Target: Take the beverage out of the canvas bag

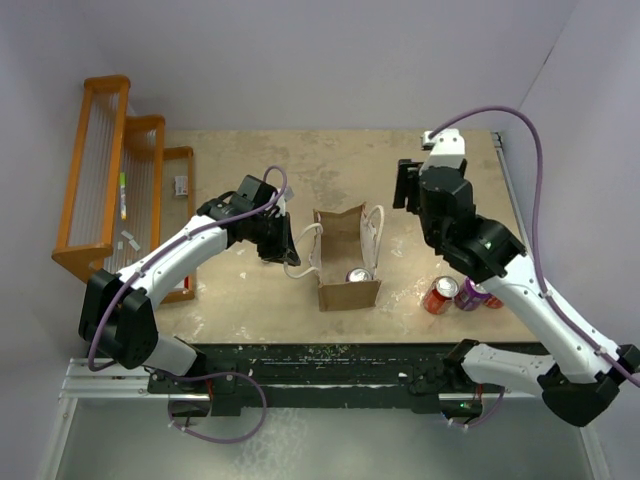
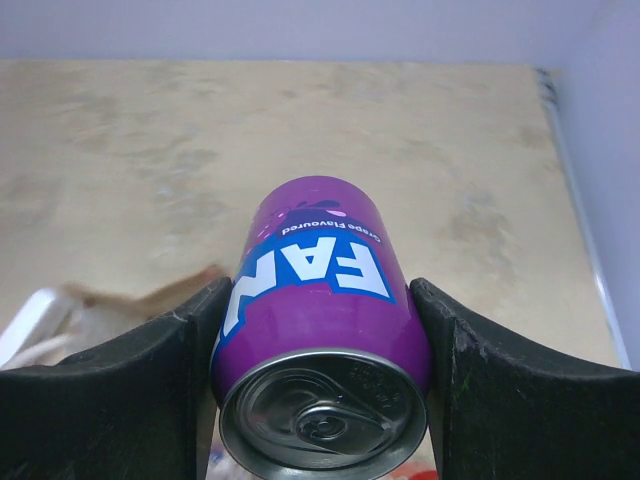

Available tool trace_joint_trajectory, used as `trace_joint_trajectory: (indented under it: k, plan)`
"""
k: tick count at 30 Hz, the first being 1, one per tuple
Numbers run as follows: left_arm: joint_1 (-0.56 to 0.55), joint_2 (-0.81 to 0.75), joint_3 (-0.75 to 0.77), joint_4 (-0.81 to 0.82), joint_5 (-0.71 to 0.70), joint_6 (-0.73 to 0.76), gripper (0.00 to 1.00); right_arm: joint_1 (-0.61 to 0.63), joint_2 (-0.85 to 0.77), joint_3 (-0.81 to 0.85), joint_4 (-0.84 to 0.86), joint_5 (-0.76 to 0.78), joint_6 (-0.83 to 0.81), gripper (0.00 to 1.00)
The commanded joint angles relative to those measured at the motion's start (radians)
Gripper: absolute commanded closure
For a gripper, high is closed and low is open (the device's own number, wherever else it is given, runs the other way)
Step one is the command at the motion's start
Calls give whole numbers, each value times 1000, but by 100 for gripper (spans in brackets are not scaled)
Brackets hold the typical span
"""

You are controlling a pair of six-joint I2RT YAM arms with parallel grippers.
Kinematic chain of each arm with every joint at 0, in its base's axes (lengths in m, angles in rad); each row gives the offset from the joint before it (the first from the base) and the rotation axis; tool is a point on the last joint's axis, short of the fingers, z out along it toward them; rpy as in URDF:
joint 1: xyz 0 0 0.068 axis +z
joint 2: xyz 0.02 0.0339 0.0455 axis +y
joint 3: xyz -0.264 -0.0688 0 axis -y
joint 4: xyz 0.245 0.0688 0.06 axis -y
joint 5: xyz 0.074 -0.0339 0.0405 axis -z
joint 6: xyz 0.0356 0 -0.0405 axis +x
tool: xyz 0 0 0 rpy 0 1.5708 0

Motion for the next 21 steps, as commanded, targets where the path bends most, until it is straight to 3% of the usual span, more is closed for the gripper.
trace_joint_trajectory:
  k: [1,6,12,21]
  plan:
    - [2,-9,37,3,15,-1,100,-136,-60,-51,35,158,155,100]
    - [2,-9,36,5,13,0,100,-256,-66,-146,-58,126,351,100]
    - [2,-10,37,4,14,4,100,-389,54,-192,-248,40,596,100]
    - [2,-18,37,0,17,16,100,-522,243,-152,-352,-76,738,100]
